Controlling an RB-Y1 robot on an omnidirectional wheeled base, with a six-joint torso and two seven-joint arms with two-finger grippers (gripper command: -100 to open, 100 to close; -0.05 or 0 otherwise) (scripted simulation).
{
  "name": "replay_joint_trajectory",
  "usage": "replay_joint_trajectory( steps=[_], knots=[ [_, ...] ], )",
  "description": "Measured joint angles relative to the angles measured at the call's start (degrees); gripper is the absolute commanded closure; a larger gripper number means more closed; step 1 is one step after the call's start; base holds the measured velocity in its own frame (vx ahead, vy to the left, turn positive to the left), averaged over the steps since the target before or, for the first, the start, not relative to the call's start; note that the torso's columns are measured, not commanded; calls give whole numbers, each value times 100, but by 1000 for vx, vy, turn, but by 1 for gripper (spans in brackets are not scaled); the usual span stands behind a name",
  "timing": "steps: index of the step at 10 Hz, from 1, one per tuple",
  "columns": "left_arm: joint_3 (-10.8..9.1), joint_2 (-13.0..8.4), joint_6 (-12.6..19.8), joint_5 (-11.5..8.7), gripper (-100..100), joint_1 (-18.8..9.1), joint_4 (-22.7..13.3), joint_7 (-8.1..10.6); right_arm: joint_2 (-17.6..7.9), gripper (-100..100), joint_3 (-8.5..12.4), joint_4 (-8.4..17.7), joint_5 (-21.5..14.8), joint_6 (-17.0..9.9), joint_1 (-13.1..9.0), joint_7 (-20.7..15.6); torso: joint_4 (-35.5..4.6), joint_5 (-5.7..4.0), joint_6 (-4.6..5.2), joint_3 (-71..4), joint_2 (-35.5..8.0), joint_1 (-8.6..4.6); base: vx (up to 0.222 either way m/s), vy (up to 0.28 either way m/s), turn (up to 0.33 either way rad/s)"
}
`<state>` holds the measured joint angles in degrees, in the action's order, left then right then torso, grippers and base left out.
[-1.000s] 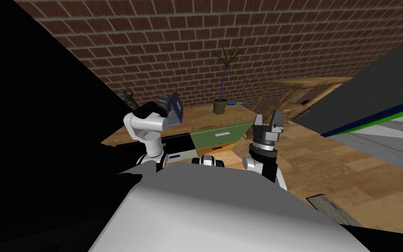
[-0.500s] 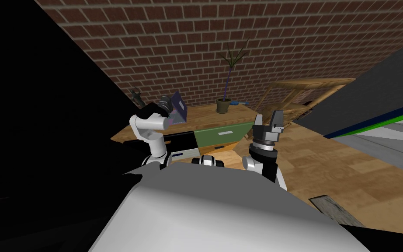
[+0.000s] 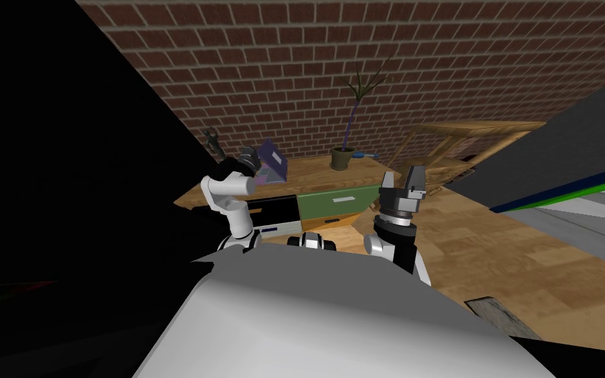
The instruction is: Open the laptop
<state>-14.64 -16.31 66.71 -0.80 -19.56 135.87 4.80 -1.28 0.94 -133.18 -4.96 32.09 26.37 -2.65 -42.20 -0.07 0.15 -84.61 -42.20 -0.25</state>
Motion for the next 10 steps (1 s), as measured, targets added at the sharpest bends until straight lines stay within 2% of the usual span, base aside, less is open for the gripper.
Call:
replay_joint_trajectory(
  steps=[8,10],
  knots=[
    [-362,974,-1444,-343,100,457,-738,762,0,0,0,0,0,0,0,0,0,6,-2,-1,3,11,-26,44,28],
    [-389,1020,-1578,-408,100,501,-843,818,0,0,0,0,0,0,0,0,-12,0,-12,5,-10,10,-23,16,31]
  ],
)
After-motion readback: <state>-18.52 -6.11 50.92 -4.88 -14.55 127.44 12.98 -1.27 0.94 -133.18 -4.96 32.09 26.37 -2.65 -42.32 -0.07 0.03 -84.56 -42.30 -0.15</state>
